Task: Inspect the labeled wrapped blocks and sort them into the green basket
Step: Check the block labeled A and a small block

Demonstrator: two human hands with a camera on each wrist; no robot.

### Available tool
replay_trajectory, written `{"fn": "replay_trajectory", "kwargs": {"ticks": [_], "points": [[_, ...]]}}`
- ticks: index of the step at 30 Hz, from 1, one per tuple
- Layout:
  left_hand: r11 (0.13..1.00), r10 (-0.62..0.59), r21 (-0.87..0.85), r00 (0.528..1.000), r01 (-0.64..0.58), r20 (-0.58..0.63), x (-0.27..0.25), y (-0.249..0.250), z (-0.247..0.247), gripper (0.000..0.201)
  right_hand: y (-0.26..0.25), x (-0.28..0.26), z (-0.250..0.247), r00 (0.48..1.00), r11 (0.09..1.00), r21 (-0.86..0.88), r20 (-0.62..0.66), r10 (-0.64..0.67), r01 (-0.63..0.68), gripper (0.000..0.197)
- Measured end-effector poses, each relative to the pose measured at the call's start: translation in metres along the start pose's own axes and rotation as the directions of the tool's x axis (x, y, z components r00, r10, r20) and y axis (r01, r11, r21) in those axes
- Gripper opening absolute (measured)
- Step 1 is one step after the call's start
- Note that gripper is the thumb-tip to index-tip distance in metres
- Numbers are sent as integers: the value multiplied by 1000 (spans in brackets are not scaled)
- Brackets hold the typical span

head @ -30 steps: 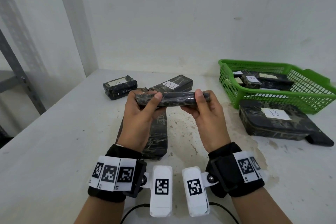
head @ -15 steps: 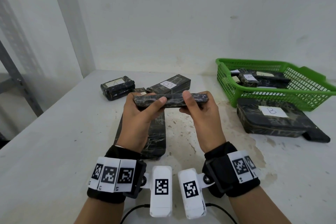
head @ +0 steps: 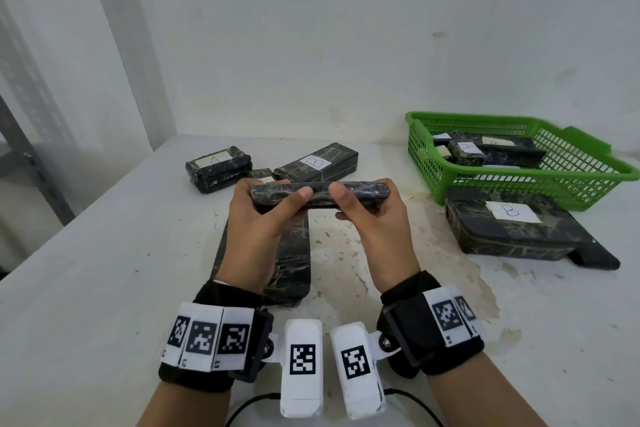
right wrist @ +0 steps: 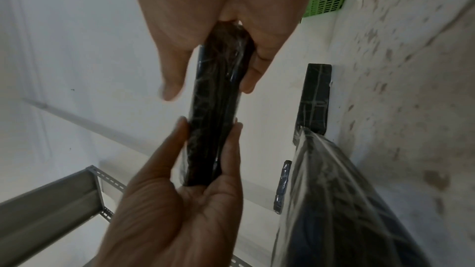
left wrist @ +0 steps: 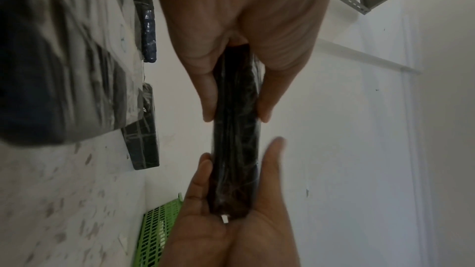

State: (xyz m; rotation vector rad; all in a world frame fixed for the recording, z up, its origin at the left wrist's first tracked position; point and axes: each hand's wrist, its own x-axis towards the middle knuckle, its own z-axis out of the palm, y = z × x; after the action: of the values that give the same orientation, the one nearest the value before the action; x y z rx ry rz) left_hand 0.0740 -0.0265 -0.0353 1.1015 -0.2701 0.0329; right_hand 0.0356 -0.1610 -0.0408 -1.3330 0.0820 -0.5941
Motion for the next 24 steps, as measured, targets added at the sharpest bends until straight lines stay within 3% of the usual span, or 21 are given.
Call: {"fn": "replay_trajectory", "kwargs": {"ticks": [5,8,12,14,16,20,24], "points": [[1000,0,9,1000,0,1,-1,-1,0,54,3,1,-1,999,1000,-6,-45,-13,13,33],[1000,14,26,1000,-14,-8,-2,-1,0,42,4,0,2,1000,1000,12,-31,5,-5,37],[999,15,50,1000,-14,-11,-2,-2,0,46,4,-2,3,998,1000,13,-56,0,1,50],[1000,7,21,1000,-7,7,-1,-3,0,51,6,-1,1,997,1000,-18,-75,-17,16,47],[999,8,-39,999,-7,35,-2,-3,2,41,7,0,0,996,1000,-19,-85,-24,22,44],[997,59,-48,997,-57,55,-4,0,2,19,7,1,0,998,999,26,-36,-45,46,38],[995,63,-82,996,-58,57,0,2,-1,24,5,4,0,999,997,61,20,-50,49,33]]}}
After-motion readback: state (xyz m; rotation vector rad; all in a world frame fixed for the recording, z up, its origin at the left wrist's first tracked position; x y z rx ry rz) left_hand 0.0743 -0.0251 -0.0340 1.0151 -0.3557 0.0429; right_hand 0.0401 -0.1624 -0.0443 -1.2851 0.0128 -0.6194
